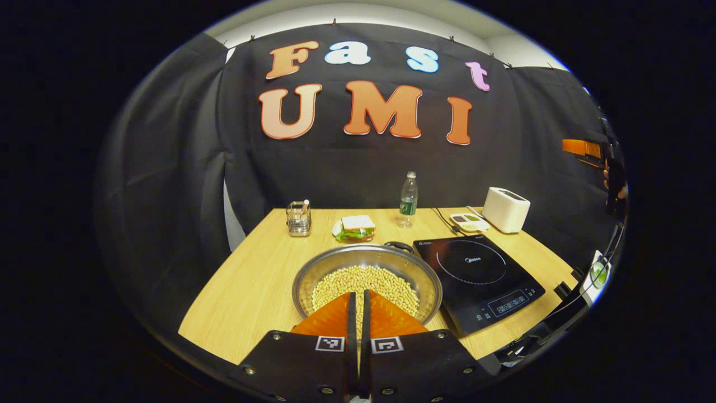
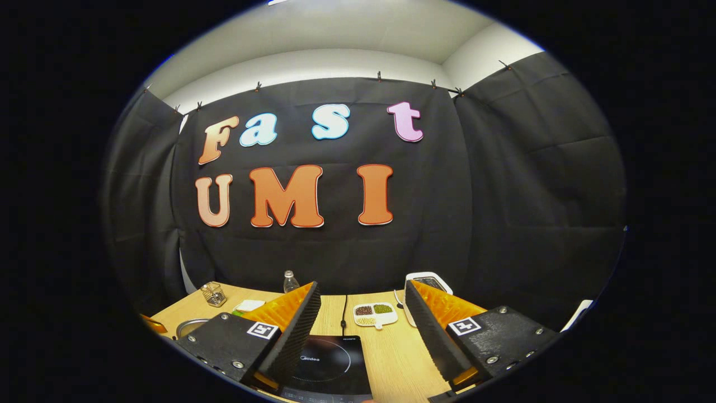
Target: First push the handle of the pot to place it horizontally, then grasp the pot with both hands and set it on the induction cooktop.
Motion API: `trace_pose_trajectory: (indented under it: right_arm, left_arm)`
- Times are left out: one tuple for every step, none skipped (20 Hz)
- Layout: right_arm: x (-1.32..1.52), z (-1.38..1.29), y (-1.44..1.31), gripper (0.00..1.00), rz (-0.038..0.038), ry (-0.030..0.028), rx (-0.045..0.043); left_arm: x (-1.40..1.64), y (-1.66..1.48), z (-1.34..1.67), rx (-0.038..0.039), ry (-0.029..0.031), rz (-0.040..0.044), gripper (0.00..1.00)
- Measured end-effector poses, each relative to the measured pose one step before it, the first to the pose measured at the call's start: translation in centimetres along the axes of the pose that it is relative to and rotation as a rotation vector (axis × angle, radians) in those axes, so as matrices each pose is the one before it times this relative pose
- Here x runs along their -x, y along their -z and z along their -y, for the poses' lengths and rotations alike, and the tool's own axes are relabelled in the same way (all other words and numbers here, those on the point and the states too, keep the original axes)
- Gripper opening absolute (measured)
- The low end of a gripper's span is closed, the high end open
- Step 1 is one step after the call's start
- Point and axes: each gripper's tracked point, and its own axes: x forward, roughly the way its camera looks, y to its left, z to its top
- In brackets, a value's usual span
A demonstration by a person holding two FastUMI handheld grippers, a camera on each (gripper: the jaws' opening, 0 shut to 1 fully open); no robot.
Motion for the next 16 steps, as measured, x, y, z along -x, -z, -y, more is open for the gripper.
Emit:
trace_pose_trajectory:
  right_arm:
    - [-0.007, 0.024, 0.106, 0.95, -0.00412, -0.00100, 0.00216]
    - [-0.011, -0.088, 0.131, 0.95, -0.00376, -0.00198, 0.00160]
    - [0.027, -0.061, 0.171, 0.95, -0.00394, -0.00177, 0.00135]
    - [0.016, -0.024, 0.079, 0.95, -0.00284, -0.00060, 0.00174]
    - [0.044, -0.014, 0.165, 0.95, -0.00210, 0.00046, 0.00054]
    - [-0.044, 0.032, 0.089, 0.95, -0.00196, -0.00062, -0.00126]
    - [-0.009, -0.070, 0.147, 0.95, -0.00291, -0.00142, -0.00316]
    - [-0.023, -0.065, 0.148, 0.95, -0.00402, -0.00296, -0.00362]
    - [-0.056, -0.054, 0.117, 0.95, -0.00497, -0.00128, -0.00254]
    - [-0.076, -0.021, 0.093, 0.95, -0.00410, -0.00094, -0.00069]
    - [-0.018, -0.005, 0.162, 0.95, -0.00300, -0.00009, 0.00090]
    - [-0.054, 0.001, 0.051, 0.95, -0.00158, 0.00042, 0.00116]
    - [0.028, 0.010, 0.057, 0.95, -0.00123, -0.00114, 0.00095]
    - [0.005, -0.082, -0.050, 0.95, -0.00089, -0.00163, 0.00030]
    - [0.056, 0.013, 0.043, 0.95, -0.00104, -0.00164, 0.00055]
    - [0.004, -0.016, 0.012, 0.95, -0.00097, -0.00087, 0.00073]
  left_arm:
    - [0.076, 0.970, -0.523, 0.01129, -0.01159, -0.02111, 0.02]
    - [-0.053, 1.084, -0.449, 0.01048, -0.00670, -0.02038, 0.02]
    - [0.016, 0.994, -0.185, 0.01131, -0.00129, -0.01923, 0.02]
    - [0.082, 1.102, 0.010, 0.01130, 0.00247, -0.02142, 0.02]
    - [0.029, 0.962, -0.036, 0.01162, 0.00325, -0.02476, 0.02]
    - [-0.178, 1.045, -0.144, 0.01237, 0.00118, -0.02363, 0.02]
    - [0.028, 0.773, -0.191, 0.01080, -0.00336, -0.02081, 0.02]
    - [-0.102, 0.657, -0.257, 0.00642, -0.00525, -0.01664, 0.02]
    - [-0.200, 0.564, -0.178, 0.00421, -0.00564, -0.01493, 0.03]
    - [-0.019, 0.786, 0.051, 0.00242, -0.00064, -0.01589, 0.02]
    - [-0.129, 0.646, 0.191, 0.00131, 0.00368, -0.01539, 0.02]
    - [-0.268, 0.574, 0.129, -0.00029, 0.00327, -0.01429, 0.02]
    - [-0.235, 0.419, 0.127, -0.00277, -0.00007, -0.01409, 0.03]
    - [-0.219, 0.472, -0.269, -0.00418, -0.00621, -0.01162, 0.02]
    - [-0.329, 0.175, -0.212, -0.00841, -0.00998, -0.00699, 0.02]
    - [-0.299, 0.331, -0.257, -0.01066, -0.01174, -0.00594, 0.02]
